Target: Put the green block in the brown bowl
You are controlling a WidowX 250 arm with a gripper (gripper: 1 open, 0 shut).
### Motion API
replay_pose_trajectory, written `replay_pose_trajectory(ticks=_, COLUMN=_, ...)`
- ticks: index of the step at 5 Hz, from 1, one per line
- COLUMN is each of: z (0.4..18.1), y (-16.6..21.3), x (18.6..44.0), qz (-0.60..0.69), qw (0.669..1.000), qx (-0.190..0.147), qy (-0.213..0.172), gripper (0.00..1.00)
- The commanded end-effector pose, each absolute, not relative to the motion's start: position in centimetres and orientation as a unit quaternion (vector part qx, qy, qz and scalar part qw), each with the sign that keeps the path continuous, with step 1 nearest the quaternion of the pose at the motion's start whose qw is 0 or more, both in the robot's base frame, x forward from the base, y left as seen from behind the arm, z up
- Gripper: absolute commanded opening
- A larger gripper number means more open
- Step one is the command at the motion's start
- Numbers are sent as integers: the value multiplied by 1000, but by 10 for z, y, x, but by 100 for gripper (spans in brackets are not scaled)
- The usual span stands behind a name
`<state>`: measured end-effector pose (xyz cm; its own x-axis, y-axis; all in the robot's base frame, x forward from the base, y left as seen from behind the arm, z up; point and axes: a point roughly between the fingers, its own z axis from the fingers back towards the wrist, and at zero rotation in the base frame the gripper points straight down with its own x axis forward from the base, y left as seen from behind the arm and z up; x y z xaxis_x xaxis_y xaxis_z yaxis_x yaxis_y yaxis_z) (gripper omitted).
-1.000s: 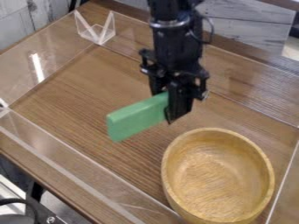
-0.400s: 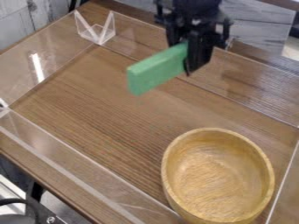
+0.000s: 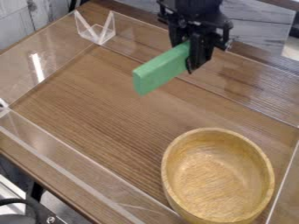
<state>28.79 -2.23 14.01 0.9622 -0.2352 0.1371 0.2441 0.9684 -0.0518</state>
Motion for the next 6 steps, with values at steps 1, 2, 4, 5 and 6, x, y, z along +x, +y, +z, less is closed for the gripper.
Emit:
replay_pose_trajectory(ticks=1, z=142, y=-17, x=296, qz=-121, qw=988, qx=-22, qy=-99, gripper=0)
replay_pose_trajectory(ticks=2, z=138, y=-15, x=299, qz=-124, qw=986, qx=-13, qy=-112, gripper=0)
replay_pose_trajectory(ticks=4, z=134, y=-10, x=308, qz=-136, qw=980, qx=3, qy=-143, gripper=0)
replay_pose_trajectory(ticks=5, z=133, y=-8, x=312, qz=-141, qw=977, qx=10, qy=-157, gripper=0)
replay_pose_trajectory(ticks=6, z=133, y=-6, x=316, qz=-147, qw=974, qx=17, qy=-172, gripper=0)
